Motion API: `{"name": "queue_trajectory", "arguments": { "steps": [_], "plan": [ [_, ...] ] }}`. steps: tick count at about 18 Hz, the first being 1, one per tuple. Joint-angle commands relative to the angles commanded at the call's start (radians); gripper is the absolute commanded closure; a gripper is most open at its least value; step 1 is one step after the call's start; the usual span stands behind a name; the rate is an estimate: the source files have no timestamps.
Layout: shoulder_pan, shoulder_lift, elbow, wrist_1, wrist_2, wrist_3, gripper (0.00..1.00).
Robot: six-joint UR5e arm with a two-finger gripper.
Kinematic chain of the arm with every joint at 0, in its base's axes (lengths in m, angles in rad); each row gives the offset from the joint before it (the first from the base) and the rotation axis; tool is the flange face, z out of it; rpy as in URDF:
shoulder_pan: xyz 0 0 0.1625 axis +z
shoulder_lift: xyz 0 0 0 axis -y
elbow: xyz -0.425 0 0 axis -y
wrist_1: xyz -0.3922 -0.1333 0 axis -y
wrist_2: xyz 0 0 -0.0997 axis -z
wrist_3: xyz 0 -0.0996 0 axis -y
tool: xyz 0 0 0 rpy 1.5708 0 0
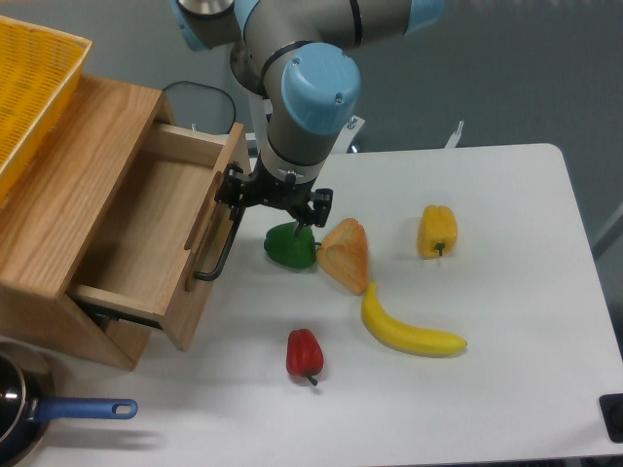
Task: Slide the top drawer open
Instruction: 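Keep pulling the handle to slide the drawer fully out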
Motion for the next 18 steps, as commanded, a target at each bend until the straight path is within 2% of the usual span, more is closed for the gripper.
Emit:
{"name": "queue_trajectory", "arguments": {
  "steps": [18],
  "plan": [
    [0.006, 0.002, 0.003, -0.002, 0.035, 0.021, 0.00]
  ]
}}
